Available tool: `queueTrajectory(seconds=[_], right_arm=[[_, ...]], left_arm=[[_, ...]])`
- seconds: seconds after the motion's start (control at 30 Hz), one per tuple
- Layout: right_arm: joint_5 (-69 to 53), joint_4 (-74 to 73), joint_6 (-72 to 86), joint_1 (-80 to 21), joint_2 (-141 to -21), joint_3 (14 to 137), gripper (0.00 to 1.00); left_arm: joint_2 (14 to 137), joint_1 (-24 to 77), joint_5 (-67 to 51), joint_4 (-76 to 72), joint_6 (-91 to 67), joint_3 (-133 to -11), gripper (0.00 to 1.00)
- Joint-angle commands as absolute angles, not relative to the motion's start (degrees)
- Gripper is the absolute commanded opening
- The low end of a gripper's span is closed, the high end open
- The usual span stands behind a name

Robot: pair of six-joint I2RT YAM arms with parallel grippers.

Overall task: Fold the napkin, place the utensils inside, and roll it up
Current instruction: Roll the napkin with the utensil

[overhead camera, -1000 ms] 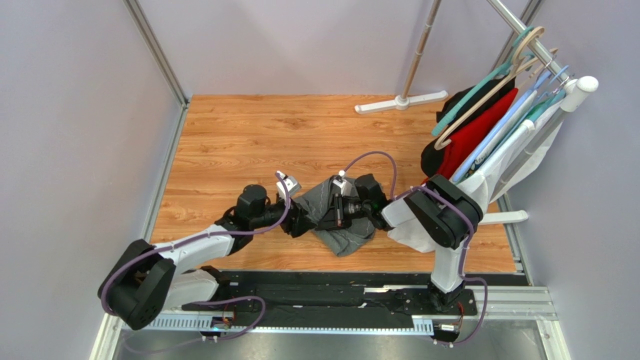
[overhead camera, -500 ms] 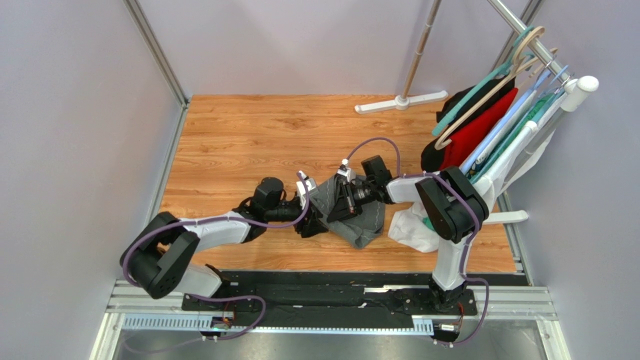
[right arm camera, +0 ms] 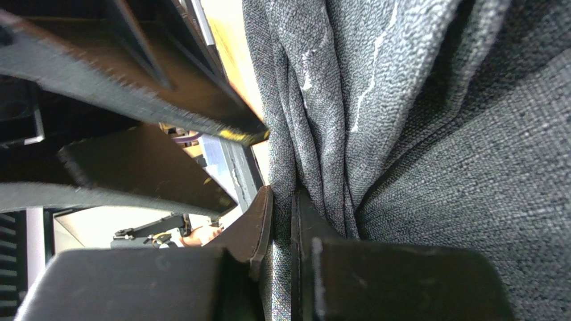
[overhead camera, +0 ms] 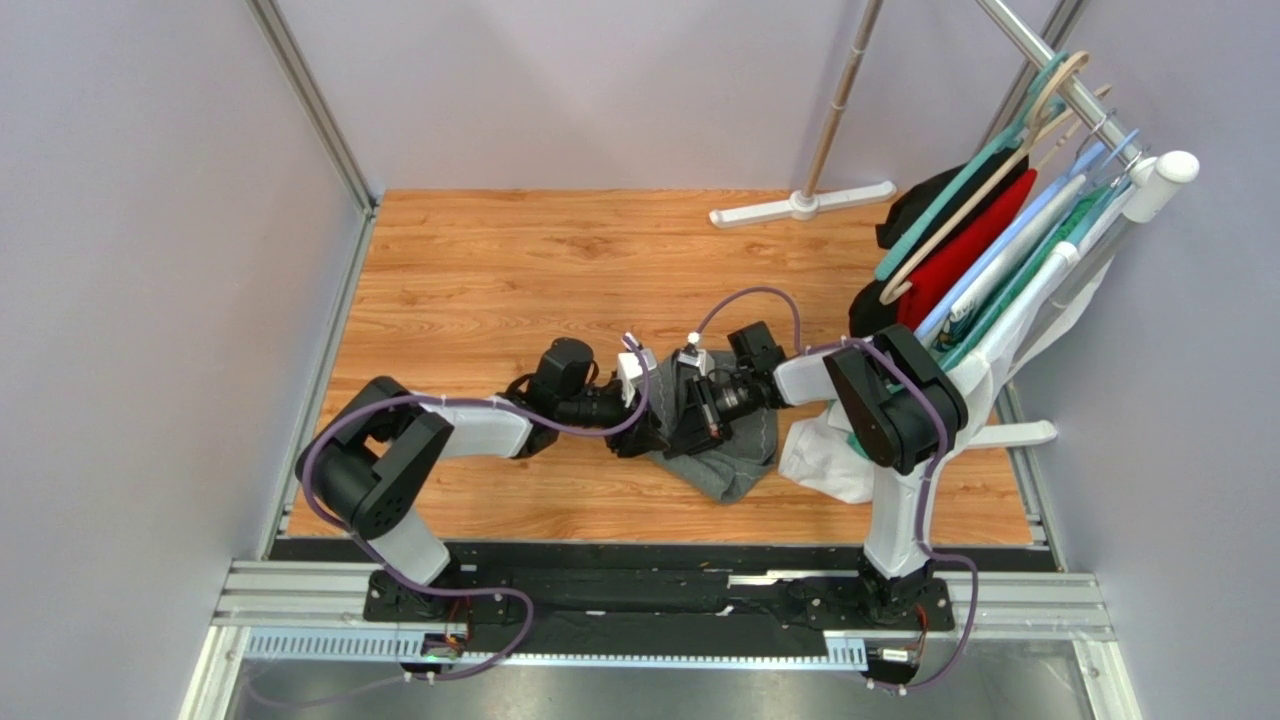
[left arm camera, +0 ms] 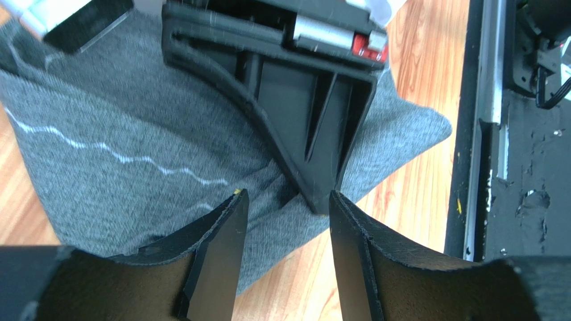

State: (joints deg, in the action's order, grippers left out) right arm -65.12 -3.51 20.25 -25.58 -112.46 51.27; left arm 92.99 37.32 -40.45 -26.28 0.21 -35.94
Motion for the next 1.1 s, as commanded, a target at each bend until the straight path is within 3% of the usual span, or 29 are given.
queueTrajectory(seconds=[0.0,0.57,0.83,1.07], right_arm=[[-65.9,-5.0,18.5,-24.3,-113.5,50.2,0.00],[-65.3,-9.7,14.6,-21.9,-114.7,52.7,0.00],[-64.7,-12.0,12.5,-21.0,-115.0,53.3,0.00],[-64.6,-12.4,12.0,-21.0,-115.1,53.3,0.00]], left_arm=[[94.3,37.4,-42.9,-26.1,2.5,-37.7,0.56],[97.3,42.3,-44.4,-20.1,0.3,-38.1,0.54],[93.3,48.0,-31.9,-14.8,3.0,-37.5,0.52],[91.7,48.0,-31.8,-19.2,9.0,-36.1,0.61]])
